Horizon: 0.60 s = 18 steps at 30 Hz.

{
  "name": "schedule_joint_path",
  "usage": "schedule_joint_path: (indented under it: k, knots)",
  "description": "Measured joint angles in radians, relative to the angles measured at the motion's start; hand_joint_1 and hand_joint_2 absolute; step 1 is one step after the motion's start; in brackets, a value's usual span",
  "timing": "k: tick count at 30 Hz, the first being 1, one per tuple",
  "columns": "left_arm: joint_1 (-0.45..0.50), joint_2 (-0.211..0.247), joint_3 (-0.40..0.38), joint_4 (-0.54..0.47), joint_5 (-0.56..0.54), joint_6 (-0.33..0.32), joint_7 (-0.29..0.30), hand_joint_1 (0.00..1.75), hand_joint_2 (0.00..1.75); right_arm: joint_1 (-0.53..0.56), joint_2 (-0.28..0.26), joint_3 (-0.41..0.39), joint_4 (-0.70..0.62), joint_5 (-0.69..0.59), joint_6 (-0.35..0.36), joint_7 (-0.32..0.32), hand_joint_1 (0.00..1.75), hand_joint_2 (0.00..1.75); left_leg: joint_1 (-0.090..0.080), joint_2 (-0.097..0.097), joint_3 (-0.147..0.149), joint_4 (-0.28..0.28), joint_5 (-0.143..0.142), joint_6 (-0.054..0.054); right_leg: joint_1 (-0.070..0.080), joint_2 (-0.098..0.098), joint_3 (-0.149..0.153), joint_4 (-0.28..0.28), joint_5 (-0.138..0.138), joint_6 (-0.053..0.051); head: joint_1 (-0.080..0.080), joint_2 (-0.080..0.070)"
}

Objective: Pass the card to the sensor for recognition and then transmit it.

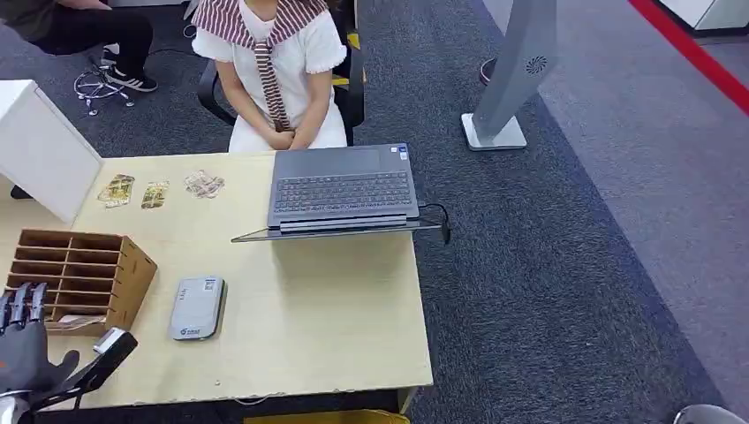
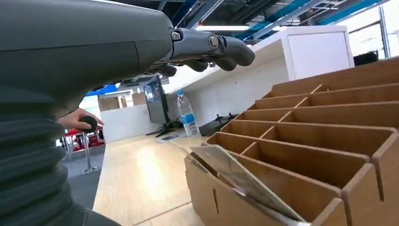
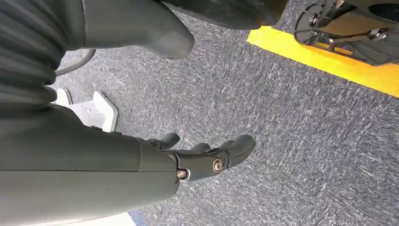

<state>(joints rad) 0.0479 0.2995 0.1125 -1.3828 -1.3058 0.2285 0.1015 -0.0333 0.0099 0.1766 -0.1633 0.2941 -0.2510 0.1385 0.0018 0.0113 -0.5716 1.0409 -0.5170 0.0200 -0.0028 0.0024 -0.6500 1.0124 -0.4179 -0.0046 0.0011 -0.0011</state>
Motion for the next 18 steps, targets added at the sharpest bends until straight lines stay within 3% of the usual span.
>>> schedule_joint_path:
  k: [18]
  knots:
    - [-0.03, -0.006, -0.001, 0.046, -0.029, -0.031, 0.006, 0.0, 1.75, 0.0, 0.0, 0.0, 0.0, 0.003, 0.0, -0.006, 0.0, 1.75, 0.0, 0.0, 0.0, 0.0, 0.0, 0.0, 0.0, 0.0, 0.0, 0.0, 0.0, 0.0, 0.0, 0.0]
